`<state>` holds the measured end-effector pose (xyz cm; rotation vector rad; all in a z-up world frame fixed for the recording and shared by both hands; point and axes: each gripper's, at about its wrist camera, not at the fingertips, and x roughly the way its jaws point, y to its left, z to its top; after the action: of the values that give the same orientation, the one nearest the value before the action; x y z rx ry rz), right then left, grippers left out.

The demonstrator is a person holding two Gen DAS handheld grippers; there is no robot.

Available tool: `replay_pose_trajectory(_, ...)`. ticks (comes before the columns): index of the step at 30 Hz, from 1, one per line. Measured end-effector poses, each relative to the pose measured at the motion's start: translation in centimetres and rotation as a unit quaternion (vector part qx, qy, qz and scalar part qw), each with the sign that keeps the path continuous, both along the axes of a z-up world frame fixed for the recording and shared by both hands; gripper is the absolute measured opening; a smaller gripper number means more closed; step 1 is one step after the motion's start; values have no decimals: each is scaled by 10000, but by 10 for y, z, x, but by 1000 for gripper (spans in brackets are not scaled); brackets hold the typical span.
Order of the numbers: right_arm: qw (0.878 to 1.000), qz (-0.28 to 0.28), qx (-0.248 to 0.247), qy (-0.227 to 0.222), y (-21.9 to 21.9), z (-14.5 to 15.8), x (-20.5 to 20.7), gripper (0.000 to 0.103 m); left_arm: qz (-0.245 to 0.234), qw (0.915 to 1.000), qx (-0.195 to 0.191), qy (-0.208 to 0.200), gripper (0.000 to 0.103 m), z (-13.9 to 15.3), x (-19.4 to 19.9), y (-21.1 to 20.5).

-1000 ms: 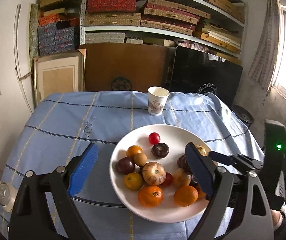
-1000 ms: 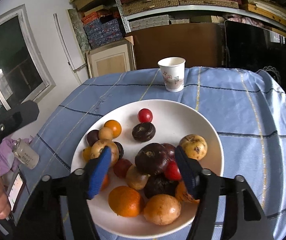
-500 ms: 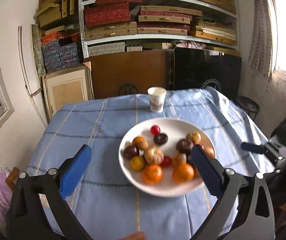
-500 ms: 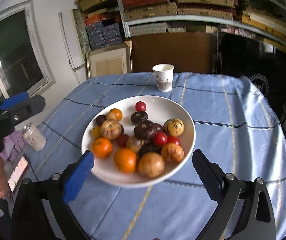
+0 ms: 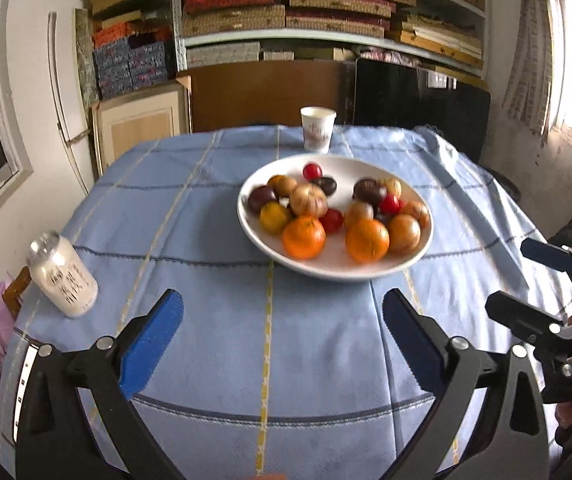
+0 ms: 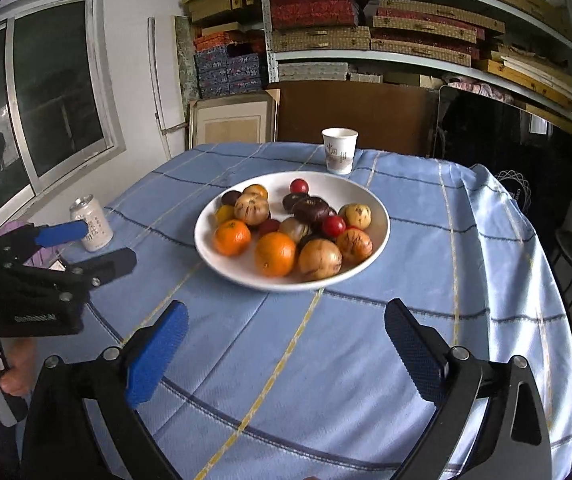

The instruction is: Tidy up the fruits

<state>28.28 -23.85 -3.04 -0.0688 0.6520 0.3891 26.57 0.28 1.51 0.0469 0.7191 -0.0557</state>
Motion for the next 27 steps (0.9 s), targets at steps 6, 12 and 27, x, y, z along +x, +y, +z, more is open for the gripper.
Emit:
replay_pose_trajectory(6, 9999, 9, -112, 115, 4, -8, 1, 99, -96, 9999, 115, 44, 98, -6, 0, -7)
replay_pose_trajectory(12, 9998, 7, -158, 135, 5, -10, 1, 99, -91, 9999, 75, 118, 98, -9, 5, -6)
replay_pose_trajectory(27, 9998, 3, -106, 165, 4, -12, 1, 99, 73, 9996, 263, 112, 98, -13, 9, -8)
